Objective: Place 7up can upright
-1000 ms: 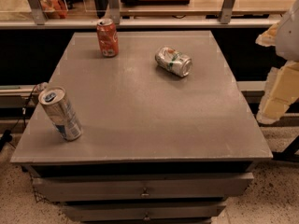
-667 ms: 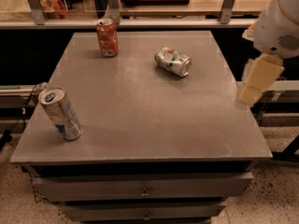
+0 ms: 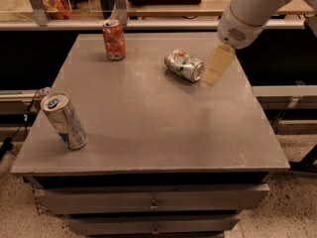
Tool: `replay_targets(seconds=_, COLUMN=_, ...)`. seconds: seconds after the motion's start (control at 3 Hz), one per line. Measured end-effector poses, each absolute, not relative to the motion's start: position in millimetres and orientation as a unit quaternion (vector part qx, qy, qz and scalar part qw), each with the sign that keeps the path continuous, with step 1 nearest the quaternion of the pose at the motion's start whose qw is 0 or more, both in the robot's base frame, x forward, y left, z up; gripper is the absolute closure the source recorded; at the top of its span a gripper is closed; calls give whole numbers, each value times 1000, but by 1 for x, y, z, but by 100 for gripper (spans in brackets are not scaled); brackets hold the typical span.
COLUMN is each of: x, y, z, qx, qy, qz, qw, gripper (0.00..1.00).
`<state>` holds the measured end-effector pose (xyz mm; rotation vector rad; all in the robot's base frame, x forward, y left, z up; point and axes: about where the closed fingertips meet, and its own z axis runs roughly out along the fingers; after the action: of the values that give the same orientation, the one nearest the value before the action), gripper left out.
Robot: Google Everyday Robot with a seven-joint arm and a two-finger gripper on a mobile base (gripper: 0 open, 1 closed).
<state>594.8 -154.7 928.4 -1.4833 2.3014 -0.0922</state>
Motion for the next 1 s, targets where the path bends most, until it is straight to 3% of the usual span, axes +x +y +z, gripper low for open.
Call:
replay_targets(seconds=0.67, x=710, y=-101, z=883, qx=-438, qy=876, qz=-5, qw=203, gripper=0)
replay_targets(seconds=1.0, x=729, y=-88, z=871, qx=-417, qy=887, qz=4, qw=199, gripper=0)
